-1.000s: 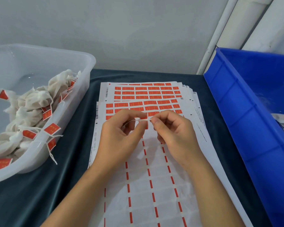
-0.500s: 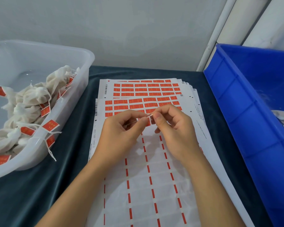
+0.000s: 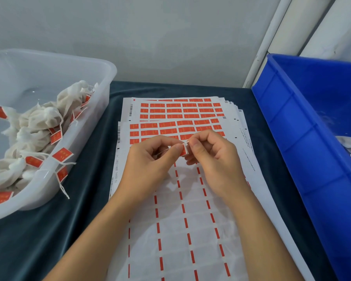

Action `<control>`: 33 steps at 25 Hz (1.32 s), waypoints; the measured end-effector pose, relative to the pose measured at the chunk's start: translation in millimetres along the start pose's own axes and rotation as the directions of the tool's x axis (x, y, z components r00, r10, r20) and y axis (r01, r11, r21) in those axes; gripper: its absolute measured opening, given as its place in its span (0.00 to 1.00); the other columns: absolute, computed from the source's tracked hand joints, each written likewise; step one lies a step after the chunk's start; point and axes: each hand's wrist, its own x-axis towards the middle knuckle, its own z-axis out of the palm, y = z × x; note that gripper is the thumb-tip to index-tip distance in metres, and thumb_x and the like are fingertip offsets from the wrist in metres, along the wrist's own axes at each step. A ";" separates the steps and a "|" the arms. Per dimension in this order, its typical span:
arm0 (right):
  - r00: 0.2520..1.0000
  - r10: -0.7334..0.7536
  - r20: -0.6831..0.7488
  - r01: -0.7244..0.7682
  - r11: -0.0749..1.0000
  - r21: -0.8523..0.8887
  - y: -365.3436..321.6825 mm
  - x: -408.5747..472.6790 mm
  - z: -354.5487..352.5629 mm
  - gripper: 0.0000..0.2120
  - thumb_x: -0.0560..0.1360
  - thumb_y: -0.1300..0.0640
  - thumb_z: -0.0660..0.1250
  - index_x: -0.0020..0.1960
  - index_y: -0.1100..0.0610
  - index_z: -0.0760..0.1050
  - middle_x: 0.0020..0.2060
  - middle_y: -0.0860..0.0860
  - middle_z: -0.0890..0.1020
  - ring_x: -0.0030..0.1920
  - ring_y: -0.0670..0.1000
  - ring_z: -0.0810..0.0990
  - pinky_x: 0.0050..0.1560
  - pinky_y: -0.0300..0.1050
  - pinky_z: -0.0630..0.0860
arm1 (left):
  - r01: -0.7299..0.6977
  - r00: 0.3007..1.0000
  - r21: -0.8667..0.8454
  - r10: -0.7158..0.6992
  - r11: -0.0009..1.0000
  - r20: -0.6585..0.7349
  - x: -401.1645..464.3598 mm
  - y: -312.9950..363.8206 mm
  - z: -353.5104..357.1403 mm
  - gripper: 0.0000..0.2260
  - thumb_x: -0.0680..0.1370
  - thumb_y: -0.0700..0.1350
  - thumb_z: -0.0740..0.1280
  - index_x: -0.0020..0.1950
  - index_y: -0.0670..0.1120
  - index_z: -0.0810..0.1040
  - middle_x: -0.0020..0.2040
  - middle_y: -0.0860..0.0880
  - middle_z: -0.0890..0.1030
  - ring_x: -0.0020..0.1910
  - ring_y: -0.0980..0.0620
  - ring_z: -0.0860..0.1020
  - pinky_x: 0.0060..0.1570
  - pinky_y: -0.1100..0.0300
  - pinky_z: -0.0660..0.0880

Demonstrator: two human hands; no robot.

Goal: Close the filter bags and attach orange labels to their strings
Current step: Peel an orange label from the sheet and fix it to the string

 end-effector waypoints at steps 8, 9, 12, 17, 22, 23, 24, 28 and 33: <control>1.000 0.020 0.009 -0.020 1.000 0.023 -2.5 -1.1 -0.4 0.05 0.84 0.54 0.66 0.52 0.53 0.80 0.41 0.44 0.86 0.44 0.47 0.87 0.44 0.34 0.81 | -0.011 1.000 0.013 0.012 1.000 -0.006 1.5 -0.8 -0.3 0.04 0.81 0.48 0.72 0.48 0.57 0.86 0.43 0.57 0.86 0.46 0.52 0.84 0.48 0.65 0.81; 1.000 0.018 0.011 -0.018 1.000 0.025 -2.6 -1.5 -0.2 0.05 0.84 0.54 0.66 0.52 0.53 0.80 0.41 0.44 0.86 0.44 0.47 0.87 0.44 0.34 0.81 | -0.011 1.000 0.011 0.011 1.000 -0.006 1.4 -0.9 -0.4 0.04 0.81 0.48 0.72 0.48 0.57 0.86 0.43 0.57 0.86 0.46 0.52 0.84 0.49 0.64 0.82; 1.000 0.015 0.017 -0.015 0.999 0.031 -2.4 -1.2 -0.7 0.06 0.84 0.55 0.66 0.52 0.54 0.80 0.40 0.45 0.86 0.43 0.47 0.86 0.44 0.34 0.81 | -0.005 1.000 0.010 0.005 1.000 -0.012 1.2 -1.1 -0.1 0.04 0.80 0.48 0.72 0.48 0.56 0.86 0.42 0.56 0.86 0.45 0.51 0.84 0.47 0.63 0.82; 1.000 0.017 0.023 -0.018 0.999 0.035 -1.8 -0.5 -0.5 0.05 0.84 0.55 0.65 0.53 0.53 0.80 0.41 0.45 0.86 0.44 0.47 0.87 0.44 0.34 0.81 | 0.008 1.000 0.017 -0.008 1.000 -0.023 1.2 -1.4 0.7 0.04 0.80 0.49 0.72 0.47 0.56 0.86 0.40 0.54 0.85 0.43 0.49 0.83 0.45 0.61 0.82; 0.998 0.036 0.047 -0.039 0.997 0.070 -1.7 -0.2 -0.9 0.06 0.84 0.55 0.65 0.53 0.54 0.80 0.41 0.47 0.86 0.44 0.49 0.87 0.45 0.37 0.82 | 0.016 1.000 0.019 -0.016 1.000 -0.025 1.6 -2.7 1.5 0.04 0.80 0.49 0.73 0.45 0.56 0.86 0.37 0.49 0.83 0.39 0.44 0.81 0.42 0.54 0.81; 0.997 0.043 0.058 -0.048 0.995 0.084 -1.9 -0.1 -1.2 0.06 0.84 0.55 0.65 0.53 0.54 0.80 0.42 0.47 0.86 0.45 0.50 0.87 0.45 0.38 0.83 | 0.018 1.000 0.017 -0.018 1.000 -0.024 1.4 -2.8 1.3 0.04 0.80 0.49 0.73 0.45 0.57 0.86 0.36 0.48 0.83 0.39 0.44 0.81 0.42 0.54 0.82; 0.996 0.049 0.076 -0.057 0.993 0.107 -2.0 -0.1 -1.6 0.05 0.84 0.56 0.65 0.54 0.54 0.80 0.42 0.48 0.87 0.45 0.50 0.87 0.46 0.40 0.83 | 0.023 0.999 0.013 -0.023 1.000 -0.022 1.5 -2.9 0.8 0.04 0.80 0.49 0.73 0.45 0.57 0.86 0.36 0.48 0.83 0.39 0.44 0.81 0.42 0.53 0.82; 0.991 0.037 0.126 -0.056 0.987 0.153 -2.4 -0.5 -1.5 0.04 0.81 0.62 0.69 0.56 0.57 0.80 0.45 0.51 0.87 0.47 0.53 0.87 0.47 0.43 0.84 | 0.027 1.000 -0.030 -0.027 0.999 0.001 2.2 -3.6 -3.6 0.05 0.80 0.47 0.73 0.47 0.57 0.86 0.38 0.50 0.84 0.36 0.49 0.81 0.35 0.58 0.80; 0.995 0.018 0.098 -0.029 0.993 0.111 -4.2 -1.1 -1.8 0.09 0.78 0.62 0.73 0.57 0.53 0.80 0.45 0.50 0.87 0.47 0.51 0.88 0.48 0.39 0.83 | 0.068 0.998 -0.013 -0.067 0.998 0.017 5.4 -5.3 -4.4 0.07 0.81 0.47 0.71 0.45 0.54 0.86 0.33 0.57 0.82 0.29 0.60 0.77 0.32 0.67 0.75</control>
